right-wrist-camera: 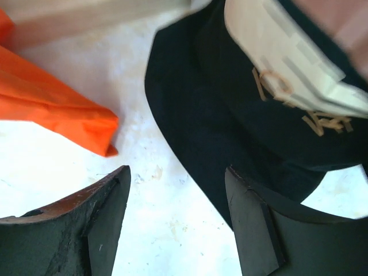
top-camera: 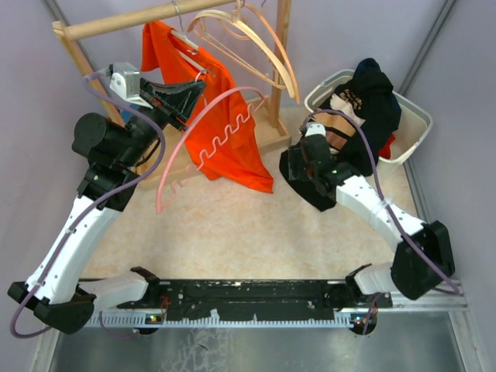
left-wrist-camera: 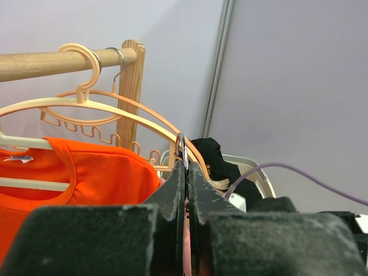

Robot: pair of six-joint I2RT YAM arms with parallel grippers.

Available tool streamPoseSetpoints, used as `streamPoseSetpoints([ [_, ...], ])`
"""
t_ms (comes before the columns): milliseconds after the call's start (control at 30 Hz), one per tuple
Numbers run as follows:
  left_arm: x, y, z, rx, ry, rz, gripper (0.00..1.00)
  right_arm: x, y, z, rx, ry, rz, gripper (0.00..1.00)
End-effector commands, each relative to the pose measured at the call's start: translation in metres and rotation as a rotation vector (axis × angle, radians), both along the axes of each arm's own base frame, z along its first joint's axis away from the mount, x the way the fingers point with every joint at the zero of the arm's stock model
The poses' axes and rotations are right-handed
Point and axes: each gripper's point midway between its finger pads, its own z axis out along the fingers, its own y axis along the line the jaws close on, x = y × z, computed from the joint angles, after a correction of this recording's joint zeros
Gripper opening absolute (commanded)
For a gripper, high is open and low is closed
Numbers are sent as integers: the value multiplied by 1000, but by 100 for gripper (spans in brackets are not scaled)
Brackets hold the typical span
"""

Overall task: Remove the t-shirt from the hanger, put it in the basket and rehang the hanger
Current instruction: Place the T-shirt in the bin.

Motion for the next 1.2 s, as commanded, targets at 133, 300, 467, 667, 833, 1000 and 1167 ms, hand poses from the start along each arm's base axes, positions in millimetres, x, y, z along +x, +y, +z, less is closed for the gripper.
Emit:
streamPoseSetpoints([
  [133,-7,11,12,-27,-53,36,0,17,14,-50,-8,60,-25,68],
  [300,-9,13,12,-33,-57,39,0,24,21,-76,-22,111,-21,67],
  [467,-10,15,13,-39,-63,47,0,30,24,-94,-29,150,-37,67],
  [667,-15,19,15,-50,-78,51,0,33,21,-121,-56,201,-63,66],
  [833,-21,20,18,-56,-97,41,0,37,11,-129,-51,213,-92,65],
  [1000,-24,20,20,-56,-103,31,0,39,4,-134,-49,222,-100,65],
  [1167,-23,19,20,-58,-102,30,0,38,-5,-142,-36,244,-118,63],
])
